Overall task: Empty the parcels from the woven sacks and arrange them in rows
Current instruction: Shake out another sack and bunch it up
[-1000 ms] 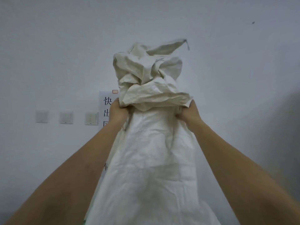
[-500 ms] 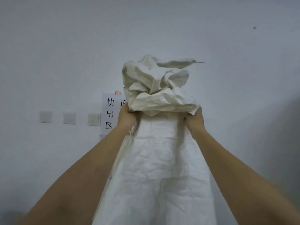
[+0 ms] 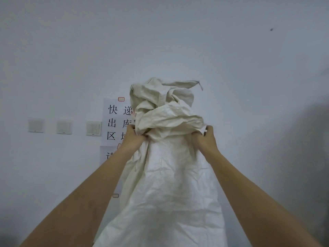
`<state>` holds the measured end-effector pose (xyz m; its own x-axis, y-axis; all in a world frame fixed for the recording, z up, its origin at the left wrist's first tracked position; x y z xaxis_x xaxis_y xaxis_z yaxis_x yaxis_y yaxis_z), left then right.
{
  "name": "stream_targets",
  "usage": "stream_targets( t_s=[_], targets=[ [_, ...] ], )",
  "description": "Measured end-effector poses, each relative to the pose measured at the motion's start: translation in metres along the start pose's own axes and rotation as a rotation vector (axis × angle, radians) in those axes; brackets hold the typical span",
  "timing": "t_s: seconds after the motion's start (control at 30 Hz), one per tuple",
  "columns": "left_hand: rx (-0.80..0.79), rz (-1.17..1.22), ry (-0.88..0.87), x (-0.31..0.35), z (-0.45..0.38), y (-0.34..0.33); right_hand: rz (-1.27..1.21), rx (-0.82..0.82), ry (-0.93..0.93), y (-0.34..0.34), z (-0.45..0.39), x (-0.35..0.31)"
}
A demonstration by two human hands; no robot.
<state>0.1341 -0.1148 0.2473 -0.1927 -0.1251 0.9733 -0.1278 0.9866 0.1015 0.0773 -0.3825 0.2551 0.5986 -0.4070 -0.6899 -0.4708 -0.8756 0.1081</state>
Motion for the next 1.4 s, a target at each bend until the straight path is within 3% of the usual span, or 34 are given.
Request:
stream_targets(
  t_s=[0.1, 0.2, 0.27, 0.37, 0.53, 0.63, 0.73, 0.8, 0.9, 1.03, 1.17, 1.3, 1.4],
  targets=[
    [-0.067, 0.142, 0.034, -0.007, -0.004, 0.002, -0.169, -0.027, 0.126, -0.006, 0.01, -0.008],
    [-0.144, 0.313, 0.065, -0.018, -0.003, 0.004, -0.057, -0.027, 0.22, -0.006, 0.022, -0.009],
    [-0.165, 0.342, 0.102, -0.026, 0.002, 0.001, 0.147, -0.002, 0.215, -0.005, 0.028, -0.007],
    [-0.13, 0.162, 0.086, -0.03, 0.01, -0.011, 0.379, -0.029, 0.154, -0.014, 0.032, -0.012],
    [0.026, -0.035, 0.071, -0.03, 0.016, -0.011, 0.339, -0.16, -0.082, -0.03, 0.025, 0.002],
    [0.02, -0.126, 0.165, -0.048, 0.017, -0.011, 0.249, -0.228, -0.23, -0.03, 0.037, 0.025],
    [0.031, -0.257, 0.257, -0.077, 0.023, -0.007, 0.361, -0.317, -0.287, -0.027, 0.06, 0.051],
    [0.03, -0.395, 0.254, -0.095, 0.033, -0.012, 0.533, -0.371, -0.256, -0.022, 0.073, 0.061],
    [-0.05, -0.301, 0.403, -0.13, 0.054, -0.018, 0.764, -0.401, -0.186, -0.013, 0.082, 0.063],
    [-0.174, -0.225, 0.467, -0.167, 0.059, -0.035, 1.012, -0.414, -0.045, -0.014, 0.098, 0.057],
    [-0.176, -0.191, 0.564, -0.215, 0.062, -0.041, 1.239, -0.419, 0.09, -0.02, 0.118, 0.052],
    [-0.178, -0.159, 0.565, -0.247, 0.054, -0.043, 1.271, -0.39, 0.148, -0.021, 0.132, 0.05],
    [-0.208, -0.166, 0.548, -0.252, 0.051, -0.043, 1.03, -0.341, 0.251, -0.014, 0.148, 0.042]
  ],
)
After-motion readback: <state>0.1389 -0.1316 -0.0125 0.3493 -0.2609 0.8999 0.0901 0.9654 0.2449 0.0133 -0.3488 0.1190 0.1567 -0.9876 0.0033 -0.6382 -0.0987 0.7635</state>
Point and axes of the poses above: each hand's wrist, its own z-axis away from the middle knuckle, its own y-axis out of the back of the hand, x = y × z, the point moved 9 cm from there along -z, towards the middle knuckle, and after that the axes turned 15 degrees about y, right-handed, at the moved point
